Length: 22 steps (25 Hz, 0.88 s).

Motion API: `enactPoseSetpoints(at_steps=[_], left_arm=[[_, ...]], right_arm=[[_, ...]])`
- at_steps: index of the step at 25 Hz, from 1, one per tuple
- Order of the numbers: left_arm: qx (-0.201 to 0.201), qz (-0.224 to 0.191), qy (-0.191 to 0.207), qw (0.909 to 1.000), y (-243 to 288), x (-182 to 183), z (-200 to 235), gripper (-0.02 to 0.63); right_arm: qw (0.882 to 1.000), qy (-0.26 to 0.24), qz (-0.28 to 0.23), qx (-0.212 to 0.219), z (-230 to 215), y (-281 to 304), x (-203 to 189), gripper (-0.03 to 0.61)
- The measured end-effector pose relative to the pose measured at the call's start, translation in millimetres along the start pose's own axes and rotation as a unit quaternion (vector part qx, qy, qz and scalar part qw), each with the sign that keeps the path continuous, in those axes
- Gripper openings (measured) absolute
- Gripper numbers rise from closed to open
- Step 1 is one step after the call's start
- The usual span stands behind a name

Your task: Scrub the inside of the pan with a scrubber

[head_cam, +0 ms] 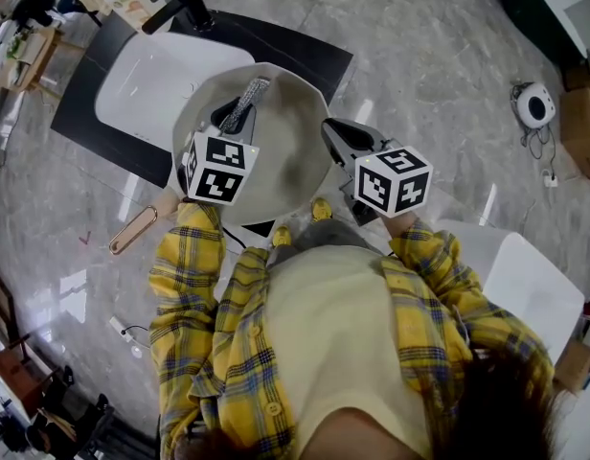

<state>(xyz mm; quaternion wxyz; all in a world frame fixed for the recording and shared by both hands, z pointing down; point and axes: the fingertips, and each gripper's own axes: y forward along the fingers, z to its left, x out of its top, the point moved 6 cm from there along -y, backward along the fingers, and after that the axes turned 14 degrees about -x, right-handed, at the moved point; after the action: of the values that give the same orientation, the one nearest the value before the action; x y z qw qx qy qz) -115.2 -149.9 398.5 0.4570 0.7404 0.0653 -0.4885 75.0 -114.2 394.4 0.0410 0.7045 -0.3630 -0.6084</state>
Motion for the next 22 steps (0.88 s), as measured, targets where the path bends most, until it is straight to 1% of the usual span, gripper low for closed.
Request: enactPoseSetpoints(at_steps=[2, 14, 22], left_arm=[[-0.001, -0.006, -0.001, 1.0000, 4, -1, 0, 0.089], [-0.011, 0.010, 0.014, 0.9998, 18, -10, -7, 0.091], [-0.025, 0.004, 0.010, 0.9996, 22, -12, -15, 0.091]], right_arm=[[1.000, 0.001, 0.000, -0.001, -1, 0, 0, 0.017], [1.000, -0.002, 0.010, 0.000, -1, 3, -6, 0.017], [1.000, -0.002, 0.009, 0.007, 3, 4, -5, 0.017]])
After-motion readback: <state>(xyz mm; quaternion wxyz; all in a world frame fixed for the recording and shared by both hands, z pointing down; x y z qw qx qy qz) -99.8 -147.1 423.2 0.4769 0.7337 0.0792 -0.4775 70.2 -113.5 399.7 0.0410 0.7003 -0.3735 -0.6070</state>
